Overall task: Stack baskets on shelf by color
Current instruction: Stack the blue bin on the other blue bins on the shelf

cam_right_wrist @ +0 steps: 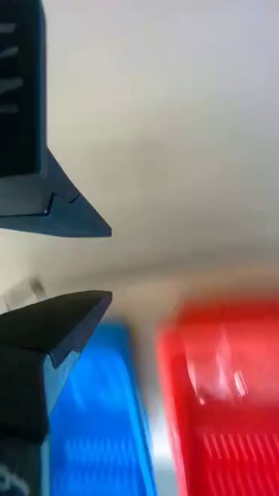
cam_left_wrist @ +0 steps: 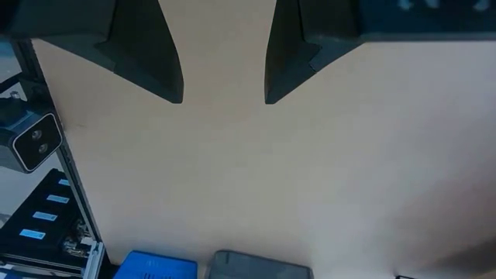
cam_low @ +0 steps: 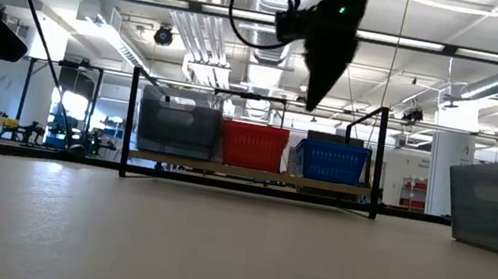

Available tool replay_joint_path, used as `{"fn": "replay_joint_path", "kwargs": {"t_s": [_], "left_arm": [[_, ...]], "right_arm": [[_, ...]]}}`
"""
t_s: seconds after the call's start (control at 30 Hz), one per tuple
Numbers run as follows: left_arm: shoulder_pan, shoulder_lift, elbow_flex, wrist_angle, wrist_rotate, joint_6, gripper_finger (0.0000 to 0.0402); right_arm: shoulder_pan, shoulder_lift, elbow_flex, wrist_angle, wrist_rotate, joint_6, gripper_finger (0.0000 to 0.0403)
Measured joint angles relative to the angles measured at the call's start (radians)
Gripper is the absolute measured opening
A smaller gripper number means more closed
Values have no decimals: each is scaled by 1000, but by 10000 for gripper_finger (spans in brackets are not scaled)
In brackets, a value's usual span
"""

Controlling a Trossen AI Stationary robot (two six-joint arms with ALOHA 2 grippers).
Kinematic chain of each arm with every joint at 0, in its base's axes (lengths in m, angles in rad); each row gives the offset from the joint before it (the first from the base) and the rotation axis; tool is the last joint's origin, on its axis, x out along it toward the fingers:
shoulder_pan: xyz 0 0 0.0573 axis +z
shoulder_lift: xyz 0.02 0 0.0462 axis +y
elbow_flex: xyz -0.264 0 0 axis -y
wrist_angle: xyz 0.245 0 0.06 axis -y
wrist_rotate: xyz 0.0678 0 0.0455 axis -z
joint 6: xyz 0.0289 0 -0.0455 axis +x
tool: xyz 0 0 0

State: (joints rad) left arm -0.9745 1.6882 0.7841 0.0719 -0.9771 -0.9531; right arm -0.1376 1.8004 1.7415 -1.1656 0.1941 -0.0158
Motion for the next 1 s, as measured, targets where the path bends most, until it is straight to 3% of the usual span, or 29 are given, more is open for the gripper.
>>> {"fn": "replay_joint_path", "kwargs": {"t_s": [0.2,0.43,0.83,1.0], "left_arm": [[0,0,0,0,0,0,167],[0,0,0,0,0,0,167],[0,2,0,1,-46,18,167],[8,2,0,5,-53,26,167]], "right_arm": [[218,-18,-2,-180,-45,120,79],[551,-30,-2,-266,-45,393,47],[1103,-18,-3,-268,-45,1155,40],[1264,17,-3,-246,-48,1430,75]]}}
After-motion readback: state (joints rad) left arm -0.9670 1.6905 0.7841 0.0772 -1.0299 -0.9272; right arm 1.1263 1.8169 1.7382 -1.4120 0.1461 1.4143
